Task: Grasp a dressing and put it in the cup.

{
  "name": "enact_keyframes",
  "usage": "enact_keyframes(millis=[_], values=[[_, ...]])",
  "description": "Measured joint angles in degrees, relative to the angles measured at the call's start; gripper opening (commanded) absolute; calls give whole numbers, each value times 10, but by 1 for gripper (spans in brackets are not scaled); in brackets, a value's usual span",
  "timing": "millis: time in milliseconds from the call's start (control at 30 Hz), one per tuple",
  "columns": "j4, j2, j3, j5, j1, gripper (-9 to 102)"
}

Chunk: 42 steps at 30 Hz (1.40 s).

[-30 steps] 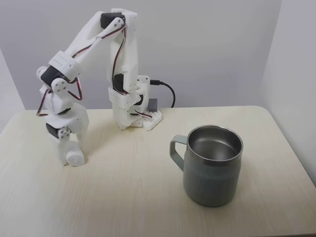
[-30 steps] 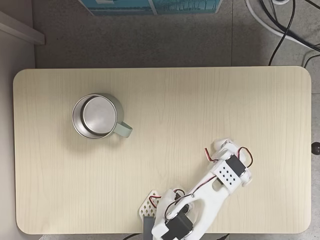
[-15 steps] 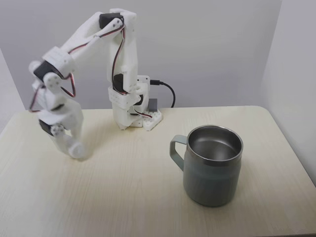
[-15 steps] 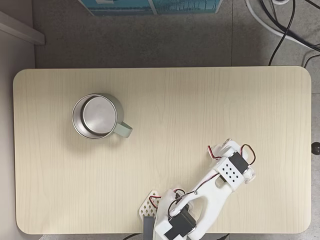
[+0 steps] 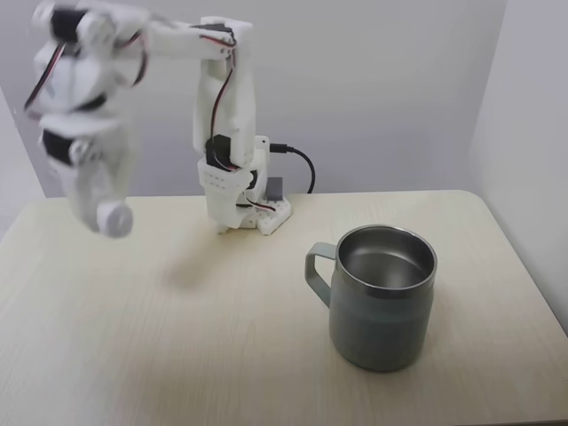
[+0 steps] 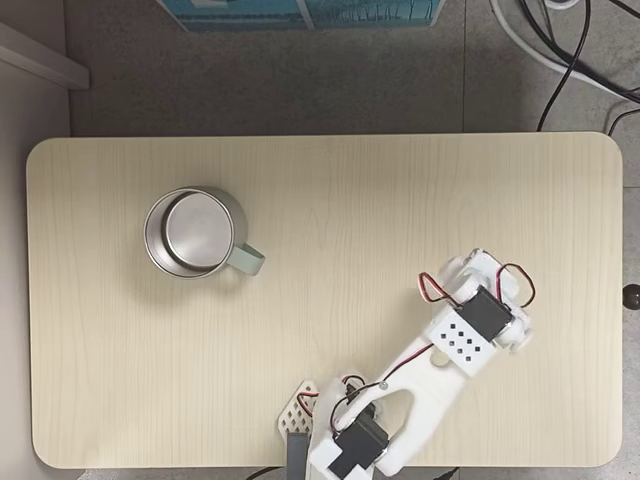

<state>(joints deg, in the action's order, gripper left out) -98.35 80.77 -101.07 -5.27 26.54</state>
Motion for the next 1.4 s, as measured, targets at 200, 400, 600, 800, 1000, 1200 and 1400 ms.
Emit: enact_keyframes(millis=[200, 400, 600, 800, 1000, 1200, 1400], values=[[-12, -68, -76, -48, -118, 0], [-12, -95, -144, -69, -269, 0], [-7, -92, -169, -52, -446, 0], [4, -53, -174, -19, -568, 1], [30, 27, -174, -16, -631, 0], [56, 119, -154, -9, -679, 0], [104, 121, -76, -9, -696, 2]])
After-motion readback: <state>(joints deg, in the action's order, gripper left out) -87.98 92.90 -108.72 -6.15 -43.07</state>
